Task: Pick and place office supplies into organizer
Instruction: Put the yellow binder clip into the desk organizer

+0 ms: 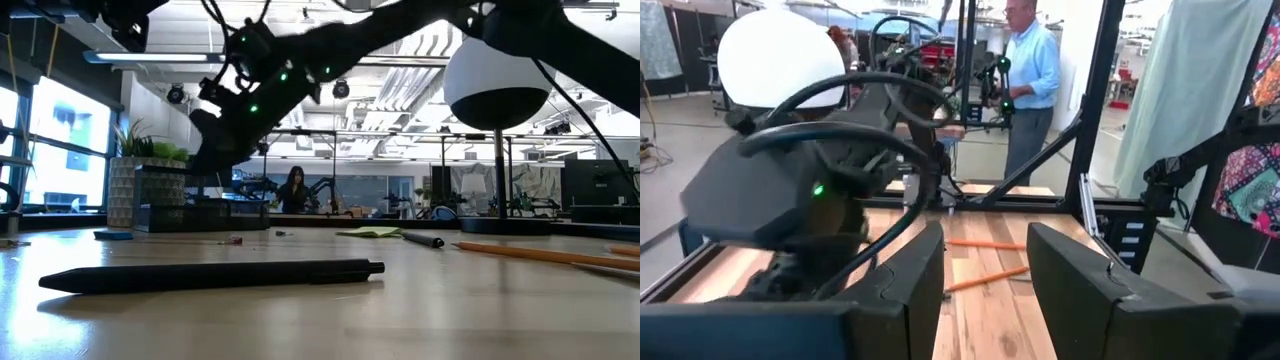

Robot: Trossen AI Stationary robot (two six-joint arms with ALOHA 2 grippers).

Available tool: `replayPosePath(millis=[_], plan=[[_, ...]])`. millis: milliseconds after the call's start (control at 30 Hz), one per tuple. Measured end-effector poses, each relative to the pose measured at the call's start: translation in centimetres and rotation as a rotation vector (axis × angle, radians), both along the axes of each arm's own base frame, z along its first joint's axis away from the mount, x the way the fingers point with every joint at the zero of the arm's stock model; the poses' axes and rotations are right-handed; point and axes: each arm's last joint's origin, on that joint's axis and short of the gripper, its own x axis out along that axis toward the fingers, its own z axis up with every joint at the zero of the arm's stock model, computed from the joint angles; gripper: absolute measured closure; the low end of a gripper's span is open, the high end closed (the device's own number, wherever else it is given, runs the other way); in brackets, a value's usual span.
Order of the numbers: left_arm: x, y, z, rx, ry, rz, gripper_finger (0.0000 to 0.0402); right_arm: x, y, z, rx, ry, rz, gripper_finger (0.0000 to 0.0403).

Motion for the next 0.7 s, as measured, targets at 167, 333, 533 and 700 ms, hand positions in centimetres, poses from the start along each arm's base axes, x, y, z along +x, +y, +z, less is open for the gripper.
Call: replayPosePath(millis=[167, 333, 533, 700], plan=[[0.0, 0.0, -0.1, -0.008, 0.007, -0.001, 0.0268, -1.4, 1.4, 0.6, 0.023, 0.151, 0.026, 0.0267], [0.0, 0.0, -0.3, -0.022, 0.030, -0.005, 0.0268, -2.1, 3.1, -0.5, 0.062, 0.250, 0.063, 0.0267], [0.0, 0.0, -0.8, -0.046, 0.078, -0.006, 0.0268, -3.4, 4.7, -1.7, 0.077, 0.243, 0.084, 0.0267], [0.0, 0.0, -0.9, -0.050, 0.092, 0.002, 0.0268, -6.5, 4.9, -0.4, 0.098, 0.133, 0.053, 0.0267]])
